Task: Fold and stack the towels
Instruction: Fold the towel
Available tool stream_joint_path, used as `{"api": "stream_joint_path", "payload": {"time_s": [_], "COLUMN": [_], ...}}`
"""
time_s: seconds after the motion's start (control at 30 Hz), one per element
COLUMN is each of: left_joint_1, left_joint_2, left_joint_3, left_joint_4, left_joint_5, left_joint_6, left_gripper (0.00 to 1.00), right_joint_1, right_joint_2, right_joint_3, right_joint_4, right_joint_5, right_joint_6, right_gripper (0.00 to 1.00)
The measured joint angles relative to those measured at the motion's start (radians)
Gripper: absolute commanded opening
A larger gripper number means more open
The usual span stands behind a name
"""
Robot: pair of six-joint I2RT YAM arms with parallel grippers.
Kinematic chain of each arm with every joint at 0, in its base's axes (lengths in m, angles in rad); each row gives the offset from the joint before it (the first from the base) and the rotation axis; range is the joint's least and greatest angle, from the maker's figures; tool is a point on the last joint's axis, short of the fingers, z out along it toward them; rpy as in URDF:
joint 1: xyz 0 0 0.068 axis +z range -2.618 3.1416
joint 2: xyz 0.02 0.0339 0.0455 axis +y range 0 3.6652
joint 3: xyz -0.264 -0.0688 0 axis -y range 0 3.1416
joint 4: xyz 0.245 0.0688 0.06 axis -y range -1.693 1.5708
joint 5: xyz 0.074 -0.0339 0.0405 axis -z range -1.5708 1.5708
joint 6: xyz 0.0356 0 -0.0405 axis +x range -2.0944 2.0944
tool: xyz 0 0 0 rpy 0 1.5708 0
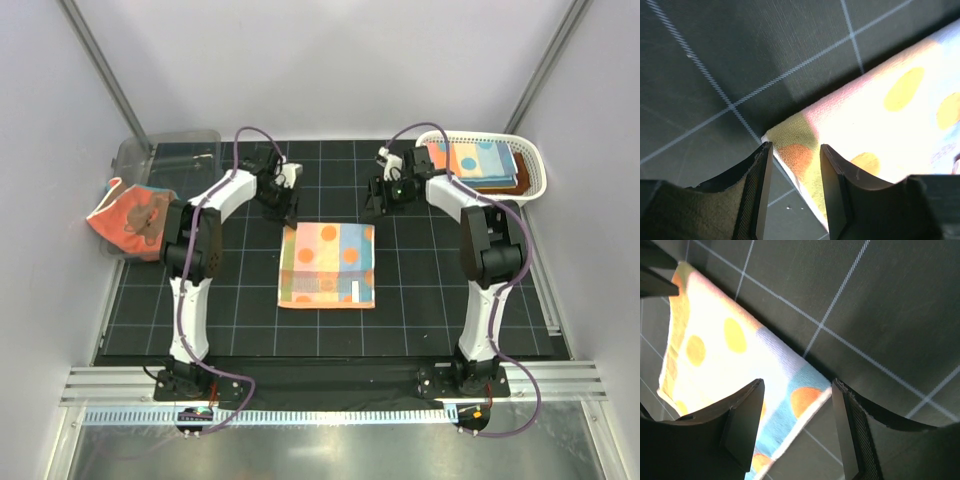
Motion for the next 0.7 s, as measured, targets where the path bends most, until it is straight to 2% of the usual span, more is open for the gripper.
{"api": "stream_joint_path", "payload": {"time_s": [0.17, 0.5, 0.63, 0.7], "left_joint_1": [0.015, 0.029, 0.032, 0.035], "left_joint_2": [0.060, 0.103, 0.110, 0.112], "left_joint_3": [0.030, 0.099, 0.110, 0.112], "left_joint_4": [-0.040, -0.069, -0.077, -0.078], "left_joint_5": [0.055, 0.071, 0.072, 0.079], "left_joint_6": [0.066, 0.137, 0.153, 0.157], "left_gripper": [0.44, 0.41, 0.41, 0.40], "right_joint_1": [-0.026, -0.034, -0.034, -0.035], "right_joint_2": [0.056, 0.170, 0.175, 0.175], "right_joint_3": [0.078, 0.161, 0.165, 0.165], "right_joint_4": [-0.090, -0.205, -0.219, -0.220], "right_joint_5": [-0.054, -0.115, -0.110, -0.105], "right_joint_6": [-0.100, -0.203, -0.227, -0.235], "right_gripper": [0.58, 0.46, 0.26, 0.21]}}
